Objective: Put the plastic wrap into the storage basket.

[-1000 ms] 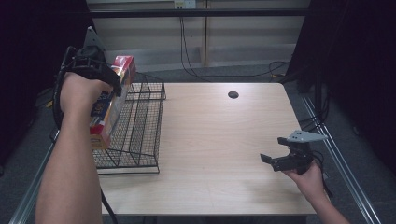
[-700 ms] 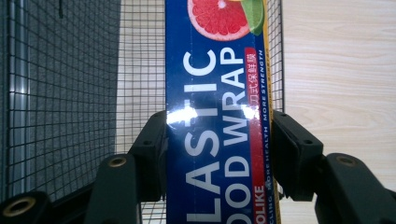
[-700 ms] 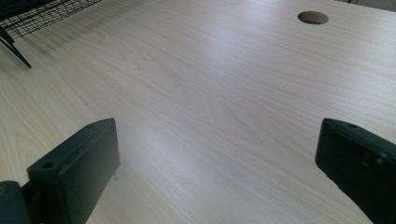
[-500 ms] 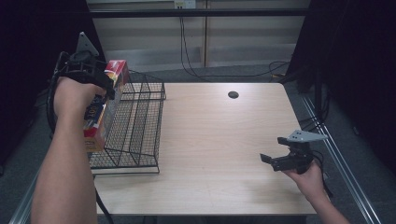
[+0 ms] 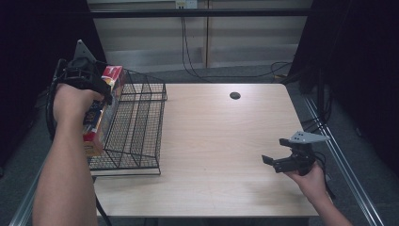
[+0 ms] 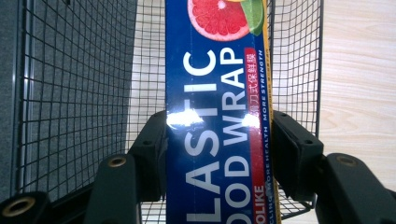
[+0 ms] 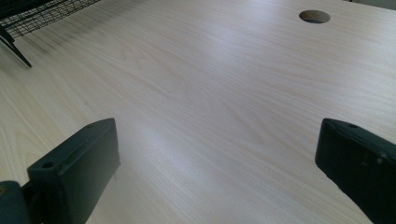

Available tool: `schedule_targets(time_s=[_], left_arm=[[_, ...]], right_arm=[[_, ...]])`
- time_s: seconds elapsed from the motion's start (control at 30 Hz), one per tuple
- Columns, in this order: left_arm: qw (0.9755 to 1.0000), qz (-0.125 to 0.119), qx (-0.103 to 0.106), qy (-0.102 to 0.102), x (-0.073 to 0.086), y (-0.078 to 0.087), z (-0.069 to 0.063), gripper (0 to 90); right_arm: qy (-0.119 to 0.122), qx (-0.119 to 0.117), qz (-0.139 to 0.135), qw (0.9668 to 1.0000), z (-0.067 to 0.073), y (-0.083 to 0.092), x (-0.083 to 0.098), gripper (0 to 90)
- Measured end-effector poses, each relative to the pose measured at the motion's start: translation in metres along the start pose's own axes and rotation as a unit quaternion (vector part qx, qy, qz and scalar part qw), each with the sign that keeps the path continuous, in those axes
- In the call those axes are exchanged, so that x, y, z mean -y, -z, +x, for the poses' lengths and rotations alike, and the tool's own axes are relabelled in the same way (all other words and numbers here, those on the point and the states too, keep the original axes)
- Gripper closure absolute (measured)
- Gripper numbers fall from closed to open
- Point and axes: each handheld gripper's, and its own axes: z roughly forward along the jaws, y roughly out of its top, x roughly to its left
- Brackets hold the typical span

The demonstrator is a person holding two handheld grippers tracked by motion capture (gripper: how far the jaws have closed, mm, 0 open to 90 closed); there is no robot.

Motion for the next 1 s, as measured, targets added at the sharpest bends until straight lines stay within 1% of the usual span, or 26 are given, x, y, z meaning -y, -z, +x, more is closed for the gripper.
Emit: schedule_targets(time_s=[0.03,0.07,0.1,0.13,0.17,0.23,0.3,0.33,0.4,0.5,0.53,0.57,0.6,0.63,0.73,0.77,0.8,0.9,0.93,1.0], left_arm=[[1.0,0.0,0.0,0.0,0.0,0.0,0.0,45.0],[1.0,0.0,0.005,0.005,0.0,-0.002,0.0,45.0],[0.9999,-0.001,0.005,0.01,0.001,-0.004,0.001,45.0],[1.0,0.001,0.004,0.007,0.001,-0.004,0.001,45.0],[0.9999,0.0,0.003,0.01,0.001,-0.006,0.001,45.0],[1.0,0.002,0.005,0.008,0.001,-0.007,0.003,45.0],[0.9999,0.001,0.005,0.01,0.001,-0.008,0.003,45.0],[1.0,0.004,0.002,0.006,0.001,-0.008,0.004,45.0],[0.9999,0.006,0.005,0.015,0.002,-0.01,0.005,45.0],[0.9998,0.003,0.005,0.016,0.003,-0.011,0.007,44.9],[0.9999,0.009,0.0,0.01,0.003,-0.012,0.01,44.9],[0.9999,0.009,0.0,0.01,0.003,-0.012,0.01,44.9],[0.9999,0.012,-0.001,0.01,0.004,-0.014,0.01,44.9],[0.9998,0.012,-0.002,0.017,0.004,-0.014,0.009,44.9],[0.9999,0.012,-0.003,0.012,0.004,-0.016,0.011,44.9],[0.9999,0.012,-0.003,0.012,0.004,-0.016,0.011,44.9],[0.9998,0.008,-0.005,0.017,0.005,-0.018,0.009,44.8],[0.9998,0.012,-0.005,0.016,0.005,-0.02,0.009,44.8],[0.9997,0.013,-0.004,0.019,0.005,-0.021,0.008,44.8],[0.9997,0.012,-0.008,0.017,0.005,-0.023,0.009,44.8]], right_arm=[[0.0,0.0,0.0,1.0,0.0,0.0,0.0,0.0],[-0.001,0.0,-0.001,1.0,0.0,0.0,0.0,0.0],[-0.001,0.0,-0.001,1.0,0.0,0.0,0.0,0.0],[0.0,0.0,-0.001,1.0,0.0,0.0,0.0,0.0],[-0.001,0.0,-0.001,1.0,0.0,0.001,0.0,0.0],[-0.001,0.0,0.0,1.0,0.0,0.0,0.0,0.0],[0.0,0.0,0.0,1.0,0.0,0.0,0.0,0.0],[0.002,-0.002,0.0,1.0,0.0,0.0,0.0,0.0],[0.001,-0.002,-0.001,1.0,0.0,0.0,0.0,0.0],[-0.001,-0.001,-0.001,1.0,0.0,0.0,0.0,0.0],[-0.001,0.0,-0.001,1.0,0.0,0.0,0.0,0.0],[-0.001,0.0,-0.001,1.0,0.0,0.0,0.0,0.0],[-0.001,-0.001,-0.001,1.0,0.0,0.0,0.0,0.0],[-0.001,-0.002,-0.001,1.0,0.0,0.0,0.0,0.0],[0.001,-0.002,0.0,1.0,0.001,-0.001,0.0,0.0],[0.002,-0.001,-0.001,1.0,0.0,0.0,0.0,0.0],[0.0,-0.002,-0.001,1.0,0.0,0.0,0.0,0.0],[0.0,0.0,0.0,1.0,0.0,0.0,0.0,0.0],[0.001,-0.002,-0.001,1.0,0.0,0.0,0.0,0.0],[0.002,-0.001,-0.001,1.0,0.0,0.0,0.0,0.0]])
